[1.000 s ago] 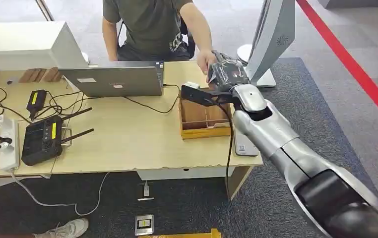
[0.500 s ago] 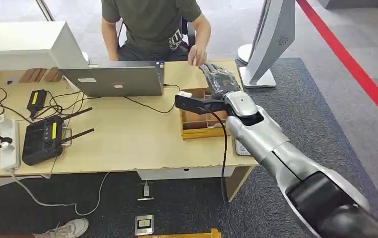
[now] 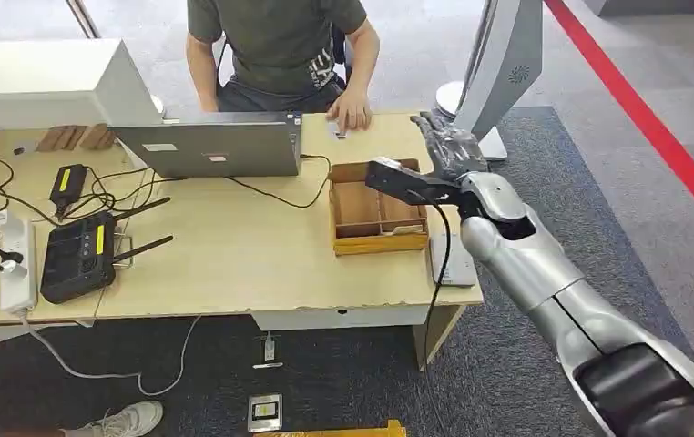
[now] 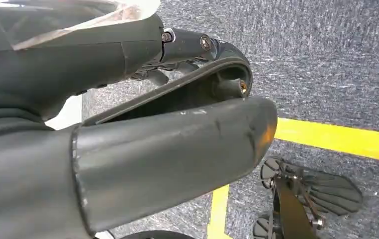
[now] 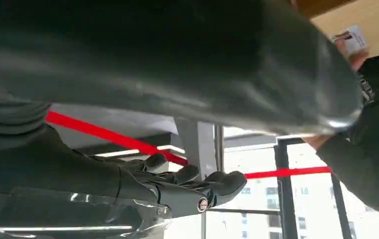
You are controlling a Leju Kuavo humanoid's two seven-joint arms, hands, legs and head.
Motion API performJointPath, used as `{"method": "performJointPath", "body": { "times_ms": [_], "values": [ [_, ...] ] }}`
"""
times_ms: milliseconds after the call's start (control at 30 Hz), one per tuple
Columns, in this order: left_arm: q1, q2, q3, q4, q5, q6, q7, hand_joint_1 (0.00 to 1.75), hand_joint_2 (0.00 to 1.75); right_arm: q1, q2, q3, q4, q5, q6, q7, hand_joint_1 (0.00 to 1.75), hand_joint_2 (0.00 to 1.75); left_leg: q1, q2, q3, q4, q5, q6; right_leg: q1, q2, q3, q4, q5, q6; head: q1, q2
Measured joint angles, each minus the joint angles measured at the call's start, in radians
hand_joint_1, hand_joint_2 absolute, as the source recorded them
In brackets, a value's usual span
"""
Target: Pass the card to the sensor for recognition and then transmit it.
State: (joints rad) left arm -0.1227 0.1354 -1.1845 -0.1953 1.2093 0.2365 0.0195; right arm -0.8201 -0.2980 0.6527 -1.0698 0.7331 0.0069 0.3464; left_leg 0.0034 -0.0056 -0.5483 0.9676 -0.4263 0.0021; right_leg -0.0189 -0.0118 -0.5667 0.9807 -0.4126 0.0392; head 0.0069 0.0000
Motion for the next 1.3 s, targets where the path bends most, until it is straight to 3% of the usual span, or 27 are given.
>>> {"method": "performJointPath", "body": {
  "times_ms": [133,267,467,500,667,1100,1300],
  "values": [
    [0.0,0.0,0.0,0.0,0.001,-0.003,-0.011,0.0,0.0,0.094,-0.058,-0.04,-0.094,-0.079,-0.017,0.005,0.0,0.0,0.0,0.001,0.0,0.0,-0.001,0.001,0.0,0.001,0.0,-0.001,0.0,0.0,0.0,0.0],
    [0.001,0.0,0.001,0.0,0.01,-0.006,-0.032,0.0,0.0,0.195,-0.098,-0.063,-0.18,-0.126,-0.085,0.006,0.0,0.0,0.0,0.001,0.0,0.0,-0.001,0.001,0.0,0.0,0.0,-0.001,0.0,0.0,0.0,0.0],
    [-0.001,0.0,0.002,0.0,0.014,-0.004,-0.034,0.0,0.0,0.291,-0.105,-0.056,-0.211,-0.126,-0.171,-0.009,0.0,0.0,0.0,0.001,0.0,0.0,-0.001,0.0,0.0,0.001,0.0,-0.001,0.0,0.0,0.0,0.0],
    [-0.001,0.0,0.002,0.0,0.014,-0.004,-0.034,0.0,0.0,0.299,-0.104,-0.053,-0.21,-0.127,-0.177,-0.015,0.0,1.75,0.0,0.001,0.0,0.0,-0.001,0.0,0.0,0.001,0.0,-0.001,0.0,0.0,0.0,0.0],
    [-0.001,0.002,0.002,0.0,0.011,-0.005,-0.035,0.0,0.0,0.317,-0.097,-0.043,-0.202,-0.164,-0.169,-0.024,0.0,1.75,0.0,0.001,0.0,0.0,-0.001,0.0,0.0,0.001,0.0,0.0,0.0,0.0,0.0,0.0],
    [-0.002,0.005,0.002,0.0,-0.015,-0.024,-0.058,0.0,0.0,0.293,-0.072,-0.006,-0.122,-0.097,-0.181,-0.044,0.0,1.75,0.0,0.001,-0.001,0.0,-0.001,0.0,0.0,0.001,0.0,0.0,0.0,0.0,0.0,0.0],
    [-0.002,0.005,0.002,0.0,-0.014,-0.024,-0.058,0.0,0.0,0.257,-0.066,0.009,-0.068,-0.038,-0.224,-0.042,0.0,1.75,0.0,0.001,-0.001,0.0,-0.001,0.0,0.0,0.0,0.0,0.0,0.0,0.0,0.0,0.0]
  ]
}}
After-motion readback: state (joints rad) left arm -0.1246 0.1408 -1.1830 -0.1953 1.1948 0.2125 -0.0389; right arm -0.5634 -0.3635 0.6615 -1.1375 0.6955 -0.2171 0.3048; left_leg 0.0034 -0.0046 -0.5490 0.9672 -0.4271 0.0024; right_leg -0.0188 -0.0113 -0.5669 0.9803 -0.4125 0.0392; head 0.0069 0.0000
